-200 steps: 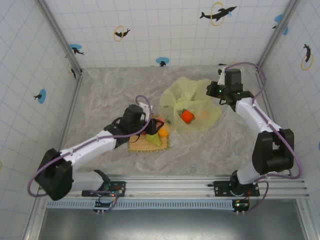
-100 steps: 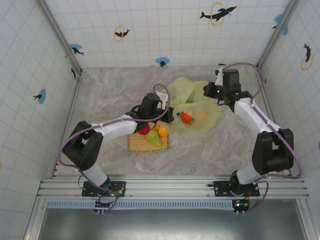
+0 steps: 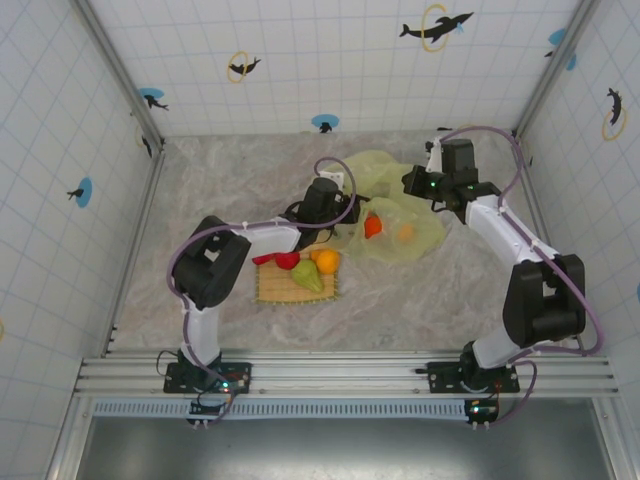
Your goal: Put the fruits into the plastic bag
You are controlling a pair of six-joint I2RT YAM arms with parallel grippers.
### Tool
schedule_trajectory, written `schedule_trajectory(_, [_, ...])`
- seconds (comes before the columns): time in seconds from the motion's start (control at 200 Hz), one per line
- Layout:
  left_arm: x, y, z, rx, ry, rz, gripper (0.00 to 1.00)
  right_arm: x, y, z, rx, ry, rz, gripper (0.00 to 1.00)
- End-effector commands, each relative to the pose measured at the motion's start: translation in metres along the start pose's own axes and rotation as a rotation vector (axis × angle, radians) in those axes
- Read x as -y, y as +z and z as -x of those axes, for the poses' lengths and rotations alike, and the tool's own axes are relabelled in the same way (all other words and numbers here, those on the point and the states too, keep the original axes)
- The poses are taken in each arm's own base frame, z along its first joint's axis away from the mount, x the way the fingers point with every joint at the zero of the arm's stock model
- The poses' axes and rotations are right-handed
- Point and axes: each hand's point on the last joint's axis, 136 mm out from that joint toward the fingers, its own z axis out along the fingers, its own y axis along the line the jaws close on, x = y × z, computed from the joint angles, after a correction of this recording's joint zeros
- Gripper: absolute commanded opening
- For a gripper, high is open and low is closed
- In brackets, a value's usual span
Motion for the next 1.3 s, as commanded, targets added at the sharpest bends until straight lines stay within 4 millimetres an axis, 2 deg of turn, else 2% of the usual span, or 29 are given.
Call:
schedule_trajectory(0.0, [0.010,0.000,0.017,0.051,0.015,-0.010,0.59,-0.005,0.004,0.003,0.008,-0.014,0.020,0.00])
schedule_trajectory(0.12, [0.011,-0.005,0.015,0.033,0.027,-0.012,0.62,-0.004,0.005,0.003,0.006,-0.014,0.021,0.00])
schedule_trajectory(0.24, [0.018,-0.018,0.011,0.012,0.039,-0.044,0.63,0.000,0.005,0.004,0.006,-0.014,0.007,0.00])
schedule_trajectory(0.48, [0.023,-0.066,-0.012,-0.043,0.098,-0.082,0.65,0.013,0.000,0.009,0.023,0.002,-0.015,0.00])
schedule_trajectory(0.52, [0.015,-0.074,-0.025,-0.073,0.107,-0.065,0.65,0.014,0.000,0.010,0.025,0.005,-0.016,0.00])
schedule_trajectory(0.721, [0.015,-0.104,-0.035,-0.104,0.165,-0.083,0.67,0.016,0.001,0.011,0.032,0.015,-0.015,0.00])
schedule_trajectory(0.896, [-0.011,-0.125,-0.027,-0.062,0.173,0.030,0.67,0.017,0.001,0.013,0.036,0.015,-0.016,0.00])
schedule_trajectory(1.156, [-0.033,-0.159,-0.016,0.021,0.192,0.163,0.69,0.019,0.001,0.011,0.025,0.007,-0.016,0.00])
schedule_trajectory(1.296, [-0.046,-0.179,-0.017,0.053,0.191,0.236,0.70,0.020,0.001,0.012,0.028,0.008,-0.015,0.00])
